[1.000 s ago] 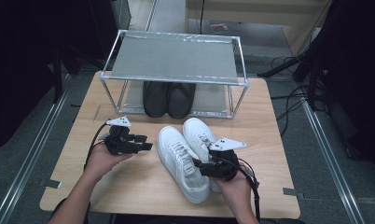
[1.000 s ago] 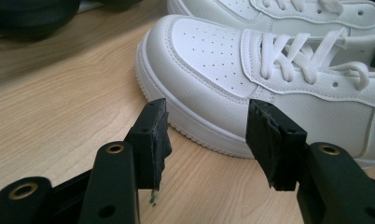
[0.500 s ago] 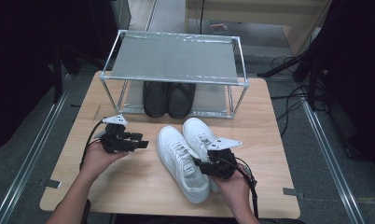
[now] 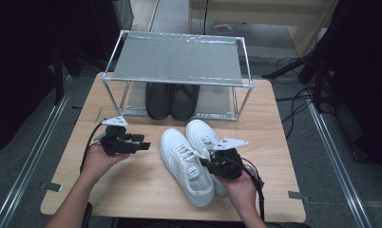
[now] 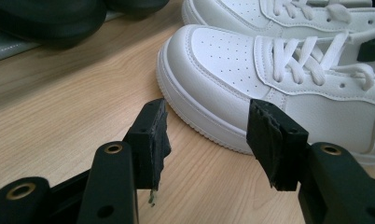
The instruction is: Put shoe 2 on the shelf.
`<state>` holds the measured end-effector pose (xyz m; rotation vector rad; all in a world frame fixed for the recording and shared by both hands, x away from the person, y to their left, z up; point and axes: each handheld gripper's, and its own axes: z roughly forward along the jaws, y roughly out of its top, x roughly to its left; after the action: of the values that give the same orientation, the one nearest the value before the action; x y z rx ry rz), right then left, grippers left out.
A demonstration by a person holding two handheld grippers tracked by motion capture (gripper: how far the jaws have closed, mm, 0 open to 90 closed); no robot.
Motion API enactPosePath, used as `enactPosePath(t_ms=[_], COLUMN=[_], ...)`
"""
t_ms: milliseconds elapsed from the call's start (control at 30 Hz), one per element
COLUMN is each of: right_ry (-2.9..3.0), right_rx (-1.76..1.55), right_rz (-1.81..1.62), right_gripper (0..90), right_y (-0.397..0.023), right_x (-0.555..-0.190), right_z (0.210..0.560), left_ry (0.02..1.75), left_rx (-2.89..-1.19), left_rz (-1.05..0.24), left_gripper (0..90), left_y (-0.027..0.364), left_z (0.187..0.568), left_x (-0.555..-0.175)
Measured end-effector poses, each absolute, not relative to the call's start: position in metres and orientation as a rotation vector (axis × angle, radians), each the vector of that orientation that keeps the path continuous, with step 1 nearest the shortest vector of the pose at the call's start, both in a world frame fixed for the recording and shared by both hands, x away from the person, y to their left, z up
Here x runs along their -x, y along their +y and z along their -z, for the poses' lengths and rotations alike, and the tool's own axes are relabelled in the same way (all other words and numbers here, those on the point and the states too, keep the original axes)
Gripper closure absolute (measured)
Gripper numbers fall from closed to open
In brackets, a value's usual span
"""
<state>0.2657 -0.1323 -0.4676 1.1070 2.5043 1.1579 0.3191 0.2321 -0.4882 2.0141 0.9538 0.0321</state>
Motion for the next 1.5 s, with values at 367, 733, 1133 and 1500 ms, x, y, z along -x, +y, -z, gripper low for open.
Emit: enactPosePath(t_ms=[367, 733, 1133, 1500], right_ry=[2.569, 2.718, 2.839, 2.862], right_rx=[-1.073, -0.893, -0.732, -0.604], right_rz=[-1.193, -1.211, -1.259, -1.305], right_gripper=[77.1, 77.6, 77.5, 77.5], right_y=[-0.142, -0.143, -0.138, -0.129], right_x=[-0.271, -0.276, -0.298, -0.329], right_z=[0.462, 0.453, 0.433, 0.399], left_ry=[0.964, 0.988, 1.042, 1.096], left_rx=[-2.006, -2.011, -2.001, -1.973], left_rz=[-0.037, -0.054, -0.091, -0.132], left_gripper=[47.9, 46.5, 45.9, 45.6], left_y=[0.236, 0.243, 0.258, 0.274], left_z=[0.488, 0.489, 0.491, 0.493], left_x=[-0.319, -0.312, -0.3, -0.286])
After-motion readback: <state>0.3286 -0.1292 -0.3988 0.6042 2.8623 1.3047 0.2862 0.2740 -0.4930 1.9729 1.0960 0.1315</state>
